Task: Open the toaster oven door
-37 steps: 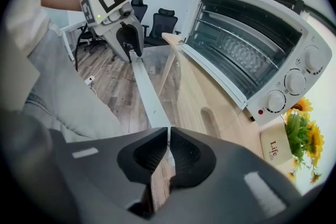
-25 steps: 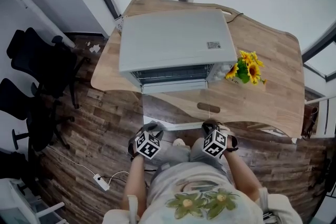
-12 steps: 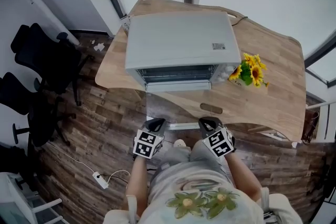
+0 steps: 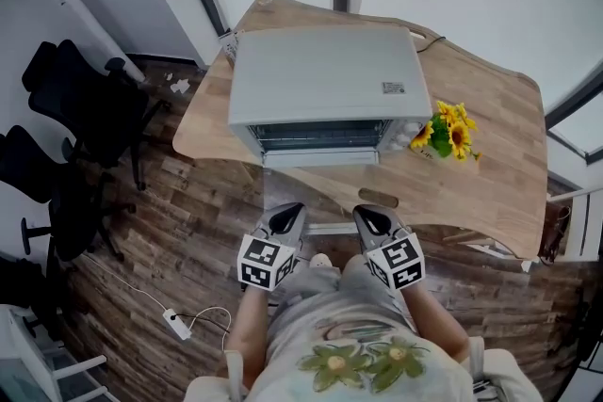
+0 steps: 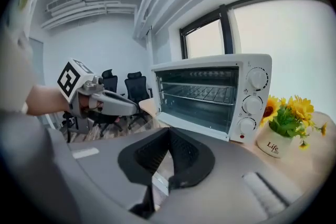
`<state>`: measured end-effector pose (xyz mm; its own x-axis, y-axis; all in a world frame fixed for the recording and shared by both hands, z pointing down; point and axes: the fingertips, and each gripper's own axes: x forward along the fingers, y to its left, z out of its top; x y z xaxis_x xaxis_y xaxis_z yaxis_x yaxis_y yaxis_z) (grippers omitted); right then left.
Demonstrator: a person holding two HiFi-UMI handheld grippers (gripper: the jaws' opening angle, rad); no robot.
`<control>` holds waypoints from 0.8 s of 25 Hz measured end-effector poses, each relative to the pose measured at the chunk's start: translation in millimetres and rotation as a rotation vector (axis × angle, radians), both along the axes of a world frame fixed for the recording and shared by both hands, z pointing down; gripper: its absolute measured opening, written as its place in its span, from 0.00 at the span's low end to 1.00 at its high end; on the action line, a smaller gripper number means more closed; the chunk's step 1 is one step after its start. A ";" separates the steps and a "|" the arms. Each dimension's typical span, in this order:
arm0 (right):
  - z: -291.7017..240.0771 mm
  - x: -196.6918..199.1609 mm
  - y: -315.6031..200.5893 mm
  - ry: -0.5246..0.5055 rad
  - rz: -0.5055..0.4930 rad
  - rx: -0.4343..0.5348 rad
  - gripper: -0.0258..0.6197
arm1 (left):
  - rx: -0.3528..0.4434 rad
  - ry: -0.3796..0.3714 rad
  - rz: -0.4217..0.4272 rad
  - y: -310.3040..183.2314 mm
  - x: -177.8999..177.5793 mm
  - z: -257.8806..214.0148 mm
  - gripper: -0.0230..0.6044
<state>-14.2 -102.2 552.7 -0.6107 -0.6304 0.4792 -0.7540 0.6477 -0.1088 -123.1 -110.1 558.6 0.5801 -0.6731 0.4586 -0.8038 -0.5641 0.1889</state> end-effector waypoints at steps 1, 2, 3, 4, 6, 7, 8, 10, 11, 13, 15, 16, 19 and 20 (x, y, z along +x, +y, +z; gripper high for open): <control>-4.8 -0.3 -0.9 -0.017 0.007 0.001 0.04 | 0.012 0.007 0.004 -0.3 1.9 -5.5 0.04; -9.5 -0.5 -1.7 -0.032 0.012 0.003 0.04 | 0.024 0.010 0.008 -0.3 3.6 -10.5 0.04; -13.9 -0.4 -2.6 -0.042 0.016 0.007 0.04 | 0.035 0.011 0.013 -0.2 5.2 -15.5 0.04; -18.3 0.0 -3.7 -0.049 0.019 0.012 0.04 | 0.047 0.011 0.018 -0.2 6.9 -20.5 0.04; -27.0 1.0 -6.4 -0.060 0.027 0.029 0.04 | 0.069 0.012 0.024 -0.7 9.8 -30.3 0.04; -31.2 1.3 -7.9 -0.066 0.032 0.037 0.04 | 0.079 0.013 0.027 -1.2 10.8 -34.9 0.04; -34.8 1.3 -9.3 -0.072 0.037 0.041 0.04 | 0.089 0.015 0.029 -1.8 11.6 -39.1 0.04; -40.0 1.9 -11.9 -0.078 0.048 0.046 0.04 | 0.102 0.019 0.035 -2.9 13.0 -45.8 0.04; -41.9 2.3 -12.8 -0.078 0.053 0.049 0.04 | 0.107 0.022 0.036 -3.3 13.6 -48.3 0.04; -44.9 3.3 -13.6 -0.079 0.059 0.055 0.04 | 0.117 0.028 0.035 -3.9 14.2 -52.8 0.04; -48.0 3.7 -13.5 -0.084 0.064 0.060 0.04 | 0.126 0.031 0.031 -4.1 14.1 -57.2 0.04; -49.6 3.8 -13.4 -0.088 0.066 0.062 0.04 | 0.130 0.033 0.029 -4.2 14.0 -59.1 0.04; -53.5 4.0 -13.7 -0.097 0.068 0.068 0.04 | 0.137 0.037 0.024 -4.9 14.4 -63.4 0.04; -54.0 3.7 -13.9 -0.100 0.067 0.069 0.04 | 0.139 0.038 0.021 -5.2 14.4 -63.8 0.04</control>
